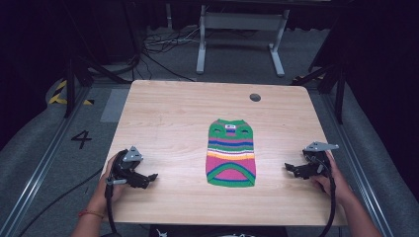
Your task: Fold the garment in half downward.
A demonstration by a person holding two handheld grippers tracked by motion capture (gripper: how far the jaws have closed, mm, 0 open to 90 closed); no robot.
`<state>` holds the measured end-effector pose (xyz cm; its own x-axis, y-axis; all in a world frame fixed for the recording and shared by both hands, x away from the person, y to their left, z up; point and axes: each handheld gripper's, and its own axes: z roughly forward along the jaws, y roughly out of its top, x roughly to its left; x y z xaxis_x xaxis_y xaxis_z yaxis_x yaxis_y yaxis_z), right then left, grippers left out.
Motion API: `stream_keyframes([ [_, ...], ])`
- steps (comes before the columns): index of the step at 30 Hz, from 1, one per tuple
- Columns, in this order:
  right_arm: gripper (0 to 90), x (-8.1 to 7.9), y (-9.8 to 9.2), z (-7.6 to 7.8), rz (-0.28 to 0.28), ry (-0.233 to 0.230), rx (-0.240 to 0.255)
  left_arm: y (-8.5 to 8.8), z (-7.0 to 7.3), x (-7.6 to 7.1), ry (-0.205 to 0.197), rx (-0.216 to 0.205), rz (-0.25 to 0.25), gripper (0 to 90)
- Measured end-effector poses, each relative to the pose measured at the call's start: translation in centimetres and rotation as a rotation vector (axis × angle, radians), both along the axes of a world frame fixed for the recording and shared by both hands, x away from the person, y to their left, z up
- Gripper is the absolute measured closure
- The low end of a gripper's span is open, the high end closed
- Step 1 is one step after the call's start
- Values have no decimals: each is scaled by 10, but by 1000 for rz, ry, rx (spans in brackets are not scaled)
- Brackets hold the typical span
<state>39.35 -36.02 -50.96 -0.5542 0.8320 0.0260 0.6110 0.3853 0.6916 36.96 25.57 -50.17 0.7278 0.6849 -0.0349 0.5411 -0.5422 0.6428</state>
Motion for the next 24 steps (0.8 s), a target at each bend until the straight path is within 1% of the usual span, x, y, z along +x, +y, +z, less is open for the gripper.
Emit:
stream_keyframes([
  [2,0,0,0,0,6,0,0,0,0,0,0,1,2,1],
  [3,0,0,-2,0,20,-2,-3,0,0,0,0,1,2,2],
  [5,0,-1,-2,0,22,-2,-3,0,0,0,0,2,3,1],
  [9,0,-1,-2,0,18,-3,-2,0,0,0,1,2,3,1],
  [10,0,-3,-2,0,3,-2,-3,0,0,0,0,1,2,1],
  [13,1,-4,-2,0,1,-4,-4,0,0,0,-3,3,6,1],
  [16,1,-4,-3,0,27,-5,-4,-3,0,-3,-3,4,41,3],
  [19,2,-3,-4,1,49,-1,-6,-3,0,-3,-9,10,35,3],
  [22,2,-2,-4,1,54,-2,-8,-3,0,-2,-5,5,23,2],
  [23,25,-2,-3,1,55,-5,-12,-3,0,-1,0,2,18,1],
  [24,58,-3,-3,2,54,-7,-9,-3,0,0,-5,6,23,2],
])
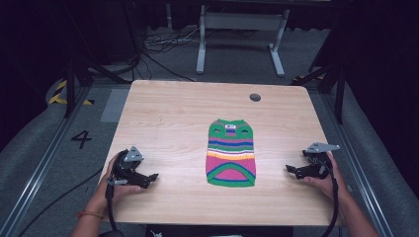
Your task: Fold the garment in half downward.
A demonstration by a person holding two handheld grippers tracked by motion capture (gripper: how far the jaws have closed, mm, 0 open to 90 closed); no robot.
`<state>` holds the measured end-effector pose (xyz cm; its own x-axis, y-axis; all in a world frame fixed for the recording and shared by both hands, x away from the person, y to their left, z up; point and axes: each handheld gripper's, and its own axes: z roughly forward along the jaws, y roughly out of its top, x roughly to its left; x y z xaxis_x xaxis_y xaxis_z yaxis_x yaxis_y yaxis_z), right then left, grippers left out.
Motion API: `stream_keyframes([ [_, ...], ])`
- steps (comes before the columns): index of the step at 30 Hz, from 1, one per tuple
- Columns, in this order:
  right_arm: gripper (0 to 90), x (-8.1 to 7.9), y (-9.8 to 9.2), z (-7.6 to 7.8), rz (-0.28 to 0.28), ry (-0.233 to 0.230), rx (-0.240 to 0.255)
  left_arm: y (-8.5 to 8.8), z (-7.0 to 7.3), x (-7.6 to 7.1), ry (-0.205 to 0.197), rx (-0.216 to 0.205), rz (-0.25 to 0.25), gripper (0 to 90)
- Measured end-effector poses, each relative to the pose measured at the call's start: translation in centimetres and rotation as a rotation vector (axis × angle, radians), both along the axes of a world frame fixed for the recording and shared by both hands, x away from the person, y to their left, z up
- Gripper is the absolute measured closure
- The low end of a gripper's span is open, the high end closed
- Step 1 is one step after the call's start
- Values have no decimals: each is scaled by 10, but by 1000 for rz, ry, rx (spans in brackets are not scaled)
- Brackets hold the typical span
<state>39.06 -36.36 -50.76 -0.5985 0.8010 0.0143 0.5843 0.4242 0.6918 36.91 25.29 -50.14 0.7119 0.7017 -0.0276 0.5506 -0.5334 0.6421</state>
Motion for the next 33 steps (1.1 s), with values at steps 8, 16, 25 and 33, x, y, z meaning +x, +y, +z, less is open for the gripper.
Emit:
stream_keyframes([
  [8,216,-4,6,9,64,-40,6,-4,1,3,-1,-1,29,51],
  [16,223,-1,12,19,72,-44,29,-16,5,13,-27,-18,-35,228],
  [25,300,21,23,32,52,-62,6,-37,11,37,-4,7,-74,230],
  [33,349,42,37,43,67,-86,25,-64,22,58,-47,-11,-96,235],
])
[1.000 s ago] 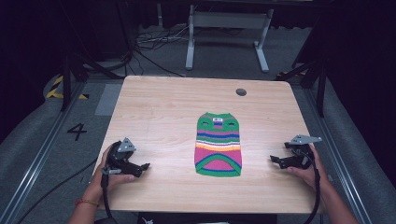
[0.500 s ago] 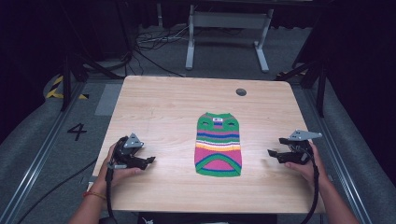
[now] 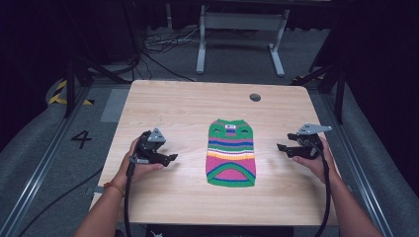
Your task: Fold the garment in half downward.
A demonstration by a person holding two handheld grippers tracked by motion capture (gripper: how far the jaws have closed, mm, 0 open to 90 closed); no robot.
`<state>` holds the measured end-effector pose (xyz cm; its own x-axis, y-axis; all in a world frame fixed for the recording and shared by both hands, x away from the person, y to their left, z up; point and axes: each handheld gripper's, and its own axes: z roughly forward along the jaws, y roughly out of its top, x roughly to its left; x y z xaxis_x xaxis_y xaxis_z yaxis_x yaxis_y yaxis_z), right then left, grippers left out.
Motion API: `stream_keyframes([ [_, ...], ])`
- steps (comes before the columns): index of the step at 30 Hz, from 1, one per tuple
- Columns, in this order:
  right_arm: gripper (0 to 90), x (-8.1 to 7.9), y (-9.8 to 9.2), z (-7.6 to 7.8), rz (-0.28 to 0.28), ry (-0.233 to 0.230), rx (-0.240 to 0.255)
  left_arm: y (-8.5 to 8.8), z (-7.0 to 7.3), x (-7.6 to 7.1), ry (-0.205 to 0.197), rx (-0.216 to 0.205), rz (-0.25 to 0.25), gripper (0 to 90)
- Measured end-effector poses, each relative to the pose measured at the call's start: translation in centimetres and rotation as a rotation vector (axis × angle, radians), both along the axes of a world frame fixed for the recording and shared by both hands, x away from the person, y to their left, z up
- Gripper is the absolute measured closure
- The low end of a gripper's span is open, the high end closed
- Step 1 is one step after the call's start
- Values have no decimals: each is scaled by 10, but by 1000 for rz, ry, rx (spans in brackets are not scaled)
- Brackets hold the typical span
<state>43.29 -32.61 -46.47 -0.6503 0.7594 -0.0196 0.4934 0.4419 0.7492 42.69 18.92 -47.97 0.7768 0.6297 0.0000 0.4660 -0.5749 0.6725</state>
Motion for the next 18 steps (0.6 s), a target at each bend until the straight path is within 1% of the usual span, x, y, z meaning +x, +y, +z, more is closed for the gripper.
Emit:
stream_keyframes([
  [1,355,2,2,0,3,3,3,-4,1,5,7,0,-7,234],
  [2,355,2,2,0,3,3,3,-4,1,5,7,0,-7,228],
  [3,358,5,5,0,9,6,1,-8,1,8,6,-10,-7,228],
  [4,376,8,7,0,11,2,0,-13,2,13,-7,-11,-4,227],
  [5,376,13,11,0,14,5,-6,-17,3,18,-7,-13,-8,227],
  [6,377,17,15,0,13,13,3,-22,4,23,-3,-23,-6,227],
  [7,378,20,19,0,12,12,8,-25,5,25,-13,-27,0,228],
  [8,385,23,22,1,15,12,8,-31,6,30,-22,-21,-4,231],
  [9,391,27,27,1,22,8,2,-35,6,36,-19,-28,-9,236],
  [10,395,32,32,1,24,13,4,-40,7,40,-33,-26,-11,244],
  [11,405,36,36,1,34,13,-2,-43,8,44,-29,-26,-15,269],
  [12,414,39,40,1,37,15,-7,-46,9,47,-28,-26,-20,270],
  [13,422,42,42,1,38,16,-7,-49,9,51,-38,-27,-20,268],
  [15,431,49,48,-1,38,18,-10,-56,11,61,-38,-32,-27,272],
  [17,432,56,55,-4,45,27,-16,-62,10,70,-40,-41,-30,280],
  [18,428,59,58,-5,47,29,-26,-64,10,73,-48,-39,-31,278],
])
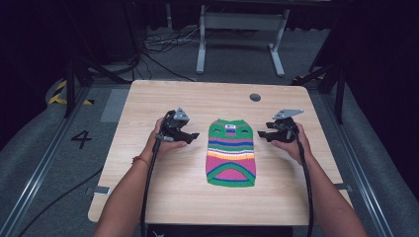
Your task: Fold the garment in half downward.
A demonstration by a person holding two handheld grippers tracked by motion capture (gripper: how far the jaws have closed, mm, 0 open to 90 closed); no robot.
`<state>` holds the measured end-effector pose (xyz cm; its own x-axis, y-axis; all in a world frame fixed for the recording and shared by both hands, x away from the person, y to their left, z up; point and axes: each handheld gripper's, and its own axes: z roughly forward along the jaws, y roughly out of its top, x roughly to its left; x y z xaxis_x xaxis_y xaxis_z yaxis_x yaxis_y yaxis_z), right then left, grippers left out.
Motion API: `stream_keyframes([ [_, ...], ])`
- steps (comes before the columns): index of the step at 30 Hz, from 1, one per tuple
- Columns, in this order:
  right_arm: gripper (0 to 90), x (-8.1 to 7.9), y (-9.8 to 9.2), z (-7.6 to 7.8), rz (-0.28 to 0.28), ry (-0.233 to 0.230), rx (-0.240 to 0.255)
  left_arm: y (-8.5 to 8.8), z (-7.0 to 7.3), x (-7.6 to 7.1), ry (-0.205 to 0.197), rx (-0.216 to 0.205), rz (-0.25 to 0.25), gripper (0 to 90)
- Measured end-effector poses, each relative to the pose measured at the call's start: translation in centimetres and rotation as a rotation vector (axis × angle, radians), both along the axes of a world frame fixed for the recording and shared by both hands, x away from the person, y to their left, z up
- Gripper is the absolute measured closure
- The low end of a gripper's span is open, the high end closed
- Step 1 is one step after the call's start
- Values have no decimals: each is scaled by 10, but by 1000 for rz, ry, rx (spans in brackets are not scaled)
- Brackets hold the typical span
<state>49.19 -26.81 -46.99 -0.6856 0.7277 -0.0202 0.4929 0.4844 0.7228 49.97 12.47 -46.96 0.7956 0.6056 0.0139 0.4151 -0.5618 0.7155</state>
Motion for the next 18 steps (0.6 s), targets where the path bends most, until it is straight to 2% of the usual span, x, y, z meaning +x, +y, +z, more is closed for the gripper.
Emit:
stream_keyframes([
  [2,425,5,4,-1,-2,-2,0,-2,0,3,0,-6,-4,292],
  [3,422,6,6,-1,-4,-5,2,-3,0,5,-17,-3,0,314],
  [5,423,8,7,-1,-7,-10,2,-7,-2,11,-4,2,-4,303],
  [7,440,13,10,-2,-5,-18,7,-9,-2,16,3,-11,-3,314],
  [8,432,15,13,-3,-1,-23,-15,-13,-2,20,0,-15,-4,315],
  [9,430,19,17,-4,1,-1,-11,-14,-2,22,-1,-14,-3,326],
  [11,436,22,21,-4,-1,-9,-15,-19,-2,26,5,-22,-6,333],
  [13,443,26,24,-3,-1,3,8,-23,-3,30,-1,-22,-3,342],
  [14,457,27,25,-4,3,-9,1,-26,-4,33,1,-20,-3,349],
  [16,457,31,30,-6,5,9,-13,-32,-7,37,22,-28,-6,361],
  [18,462,35,35,-8,1,11,-30,-35,-8,38,21,-21,-7,375],
])
